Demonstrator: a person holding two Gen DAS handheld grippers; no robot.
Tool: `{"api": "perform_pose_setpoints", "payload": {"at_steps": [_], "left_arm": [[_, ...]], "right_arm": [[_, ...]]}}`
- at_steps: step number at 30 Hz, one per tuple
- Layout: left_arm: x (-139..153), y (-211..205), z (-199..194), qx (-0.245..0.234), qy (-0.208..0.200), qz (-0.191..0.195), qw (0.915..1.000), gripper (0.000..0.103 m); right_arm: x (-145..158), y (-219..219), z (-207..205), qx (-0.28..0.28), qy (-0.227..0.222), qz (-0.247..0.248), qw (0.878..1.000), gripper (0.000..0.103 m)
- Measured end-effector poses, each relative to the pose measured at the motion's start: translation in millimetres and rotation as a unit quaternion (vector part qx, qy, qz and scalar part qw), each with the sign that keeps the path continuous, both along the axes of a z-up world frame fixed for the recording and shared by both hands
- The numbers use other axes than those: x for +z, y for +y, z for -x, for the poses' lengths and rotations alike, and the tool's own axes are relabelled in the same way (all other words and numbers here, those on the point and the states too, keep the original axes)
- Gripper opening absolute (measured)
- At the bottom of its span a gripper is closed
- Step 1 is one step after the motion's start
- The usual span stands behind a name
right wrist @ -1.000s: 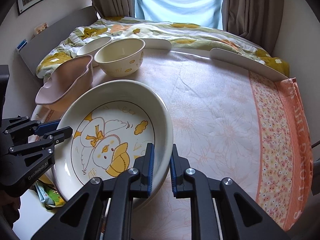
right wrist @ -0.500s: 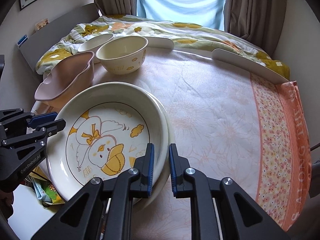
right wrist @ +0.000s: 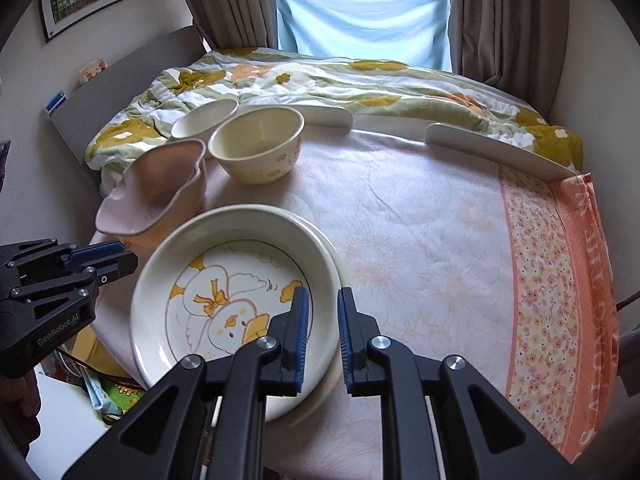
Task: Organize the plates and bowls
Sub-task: 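Lower the duck plate flat onto the stack and open both grippers, then move both grippers to the pink handled basin and close on its rim, then lift the pink basin with both grippers and set it on the orange runner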
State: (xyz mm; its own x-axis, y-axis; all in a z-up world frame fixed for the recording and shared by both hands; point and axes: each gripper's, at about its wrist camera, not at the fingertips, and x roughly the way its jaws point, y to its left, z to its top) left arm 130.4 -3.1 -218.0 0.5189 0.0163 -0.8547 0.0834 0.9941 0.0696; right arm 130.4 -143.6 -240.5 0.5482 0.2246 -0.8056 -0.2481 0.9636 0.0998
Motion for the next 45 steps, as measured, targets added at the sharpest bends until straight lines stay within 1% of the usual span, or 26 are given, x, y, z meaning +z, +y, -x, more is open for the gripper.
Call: {"api": "perform_pose_setpoints", "payload": {"at_steps": [1, 3, 5, 6, 7, 9, 12, 15, 17, 19, 20, 21, 23, 24, 27, 29, 31, 33, 35, 37, 38, 39, 40, 41, 44, 45], "left_arm": [[10.0, 4.5, 1.4, 0.010, -0.008, 0.000, 0.9999, 0.030], [28.6, 14.1, 4.7, 0.030, -0.030, 0.001, 0.9991, 0.101], [47.9, 28.2, 11.8, 0.049, -0.072, 0.008, 0.9961, 0.103], [52.9, 35.7, 12.1, 0.055, -0.077, 0.012, 0.9955, 0.103], [55.9, 44.2, 10.7, 0.061, -0.073, 0.018, 0.9953, 0.103], [59.1, 67.3, 10.5, 0.080, -0.071, 0.039, 0.9935, 0.103], [56.8, 108.1, 10.7, 0.103, -0.064, 0.088, 0.9888, 0.103], [45.4, 142.5, 4.0, 0.112, -0.041, 0.138, 0.9832, 0.102], [31.0, 160.4, -5.4, 0.110, -0.020, 0.173, 0.9785, 0.101], [12.5, 173.4, -17.3, 0.106, 0.009, 0.202, 0.9737, 0.093], [3.7, 177.7, -23.1, 0.102, 0.023, 0.215, 0.9709, 0.083], [-5.6, 182.2, -29.5, 0.097, 0.038, 0.228, 0.9681, 0.078], [-23.3, 187.9, -42.5, 0.086, 0.061, 0.243, 0.9643, 0.076], [-30.7, 187.9, -48.0, 0.081, 0.070, 0.248, 0.9629, 0.072], [-51.8, 190.2, -63.7, 0.065, 0.099, 0.257, 0.9591, 0.064], [-61.0, 193.4, -73.5, 0.060, 0.107, 0.261, 0.9575, 0.063], [-67.7, 195.3, -81.8, 0.054, 0.112, 0.262, 0.9569, 0.062], [-72.4, 194.8, -89.4, 0.043, 0.119, 0.262, 0.9569, 0.051], [-77.6, 196.5, -97.5, 0.035, 0.125, 0.265, 0.9555, 0.049], [-80.5, 196.6, -103.2, 0.028, 0.127, 0.267, 0.9548, 0.044], [-82.1, 195.8, -105.1, 0.025, 0.129, 0.263, 0.9559, 0.036], [-83.5, 194.7, -106.7, 0.023, 0.132, 0.257, 0.9570, 0.028], [-84.6, 193.5, -108.2, 0.021, 0.135, 0.253, 0.9578, 0.024], [-85.5, 193.5, -108.8, 0.021, 0.136, 0.250, 0.9584, 0.018], [-85.1, 194.3, -107.9, 0.027, 0.127, 0.235, 0.9632, 0.014], [-84.8, 194.4, -108.0, 0.026, 0.125, 0.234, 0.9639, 0.011]], "right_arm": [[7.4, -1.2, -0.8, 0.003, -0.004, -0.006, 1.000, 0.013], [22.3, -3.7, -3.6, 0.010, -0.009, -0.021, 1.000, 0.015], [35.9, -5.0, -7.4, 0.019, -0.014, -0.040, 0.999, 0.050], [42.1, -4.8, -10.5, 0.026, -0.018, -0.050, 0.998, 0.097], [48.3, -4.6, -12.9, 0.034, -0.024, -0.062, 0.997, 0.103], [58.0, -1.5, -17.6, 0.046, -0.034, -0.074, 0.996, 0.103], [65.2, 15.4, -30.0, 0.063, -0.015, -0.052, 0.997, 0.103], [69.6, 37.7, -39.1, 0.051, -0.018, -0.043, 0.998, 0.103], [61.1, 57.0, -52.7, 0.059, 0.004, -0.042, 0.997, 0.103], [48.3, 76.6, -65.0, 0.065, 0.029, -0.050, 0.996, 0.103], [41.1, 86.1, -71.2, 0.064, 0.042, -0.052, 0.996, 0.103], [34.0, 94.6, -76.7, 0.063, 0.052, -0.054, 0.995, 0.103], [18.5, 107.6, -86.5, 0.058, 0.071, -0.054, 0.994, 0.102], [11.5, 113.2, -91.0, 0.056, 0.080, -0.054, 0.994, 0.100], [-9.2, 130.7, -103.3, 0.051, 0.110, -0.050, 0.991, 0.085], [-20.5, 137.5, -108.1, 0.047, 0.125, -0.046, 0.990, 0.080], [-28.2, 141.8, -112.7, 0.042, 0.134, -0.046, 0.989, 0.072], [-34.5, 144.5, -116.5, 0.038, 0.141, -0.047, 0.988, 0.066], [-39.7, 146.6, -120.9, 0.036, 0.148, -0.048, 0.987, 0.061], [-44.3, 145.6, -124.4, 0.031, 0.153, -0.054, 0.986, 0.058], [-46.5, 144.8, -125.9, 0.028, 0.155, -0.056, 0.986, 0.056], [-48.3, 144.6, -127.2, 0.027, 0.157, -0.059, 0.985, 0.049], [-49.6, 144.3, -127.6, 0.027, 0.160, -0.062, 0.985, 0.041], [-50.5, 144.4, -127.6, 0.029, 0.161, -0.064, 0.984, 0.035], [-53.2, 146.7, -126.5, 0.031, 0.167, -0.063, 0.984, 0.022], [-53.6, 148.2, -125.8, 0.032, 0.169, -0.065, 0.983, 0.016]]}}
